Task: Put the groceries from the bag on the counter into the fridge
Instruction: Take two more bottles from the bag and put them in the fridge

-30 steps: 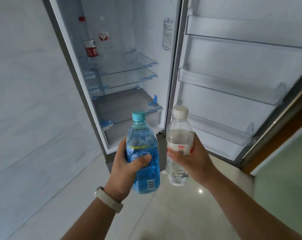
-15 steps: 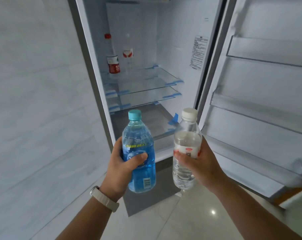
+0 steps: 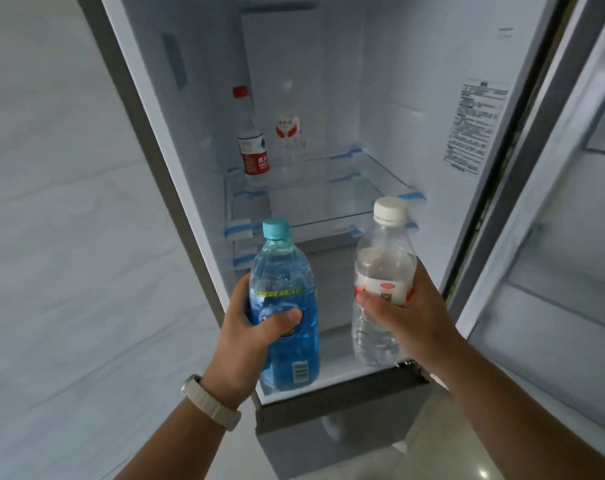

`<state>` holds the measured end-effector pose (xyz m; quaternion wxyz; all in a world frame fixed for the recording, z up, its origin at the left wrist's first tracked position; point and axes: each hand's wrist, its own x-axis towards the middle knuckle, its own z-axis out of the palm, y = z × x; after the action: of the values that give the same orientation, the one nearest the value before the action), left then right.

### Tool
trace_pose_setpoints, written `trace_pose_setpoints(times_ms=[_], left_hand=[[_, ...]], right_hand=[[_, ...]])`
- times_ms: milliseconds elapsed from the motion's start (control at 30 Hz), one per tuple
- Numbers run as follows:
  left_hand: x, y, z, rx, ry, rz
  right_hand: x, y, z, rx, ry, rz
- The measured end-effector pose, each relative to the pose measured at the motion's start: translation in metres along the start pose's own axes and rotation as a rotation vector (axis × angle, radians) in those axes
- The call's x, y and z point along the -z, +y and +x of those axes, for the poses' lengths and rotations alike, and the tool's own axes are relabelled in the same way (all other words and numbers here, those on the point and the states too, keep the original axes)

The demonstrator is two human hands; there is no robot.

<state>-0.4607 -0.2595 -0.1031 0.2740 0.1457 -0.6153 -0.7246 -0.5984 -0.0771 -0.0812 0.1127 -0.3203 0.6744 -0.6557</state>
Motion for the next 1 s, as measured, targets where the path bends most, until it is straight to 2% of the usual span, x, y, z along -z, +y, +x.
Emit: trace_pose_setpoints(times_ms=[300, 533, 733, 1000], left_hand=[[-0.030, 0.037, 0.102, -0.136, 0.048, -0.074], [-0.037, 0.070, 0.164, -0.249, 0.177, -0.052], [-0.039, 0.078, 0.214, -0.319, 0.313, 0.048], [-0.040, 0.060, 0.263, -0.323, 0.466, 0.070]], right_hand=[[0.020, -0.016, 0.130, 0.133, -0.058, 0.051], [-0.003, -0.029, 0.217, 0.201, -0.081, 0.082], [-0.020, -0.023, 0.269, 0.141, -0.053, 0.066], [-0.039, -0.008, 0.311, 0.063, -0.026, 0.056]])
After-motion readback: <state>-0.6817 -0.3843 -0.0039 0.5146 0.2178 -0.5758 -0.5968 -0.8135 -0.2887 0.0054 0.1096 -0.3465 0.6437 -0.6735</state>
